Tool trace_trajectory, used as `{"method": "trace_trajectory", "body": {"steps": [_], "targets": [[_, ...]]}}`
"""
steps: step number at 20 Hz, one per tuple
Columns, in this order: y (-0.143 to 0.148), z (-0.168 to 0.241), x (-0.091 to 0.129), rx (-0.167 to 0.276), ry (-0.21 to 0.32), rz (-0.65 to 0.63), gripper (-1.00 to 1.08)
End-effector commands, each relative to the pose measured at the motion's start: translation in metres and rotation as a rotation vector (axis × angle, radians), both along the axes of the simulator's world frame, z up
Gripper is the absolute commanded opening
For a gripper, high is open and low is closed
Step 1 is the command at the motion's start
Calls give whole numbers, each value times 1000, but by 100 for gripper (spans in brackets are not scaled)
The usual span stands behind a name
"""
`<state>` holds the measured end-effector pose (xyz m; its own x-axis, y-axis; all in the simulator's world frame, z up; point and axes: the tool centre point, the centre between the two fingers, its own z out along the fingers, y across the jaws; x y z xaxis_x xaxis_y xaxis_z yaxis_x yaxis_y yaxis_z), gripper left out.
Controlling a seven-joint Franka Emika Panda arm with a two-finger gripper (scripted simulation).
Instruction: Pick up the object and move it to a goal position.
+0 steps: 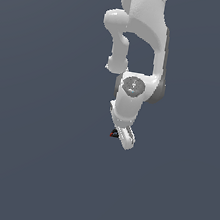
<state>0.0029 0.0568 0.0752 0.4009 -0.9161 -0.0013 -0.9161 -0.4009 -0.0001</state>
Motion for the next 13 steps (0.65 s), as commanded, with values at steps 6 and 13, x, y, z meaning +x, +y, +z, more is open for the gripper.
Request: {"method": "trace_trajectory", "body": {"steps": [6,13], "targets": [[51,24,-22,-1,0,-1,-100],[66,31,-27,-1,-1,-1,-100]]}}
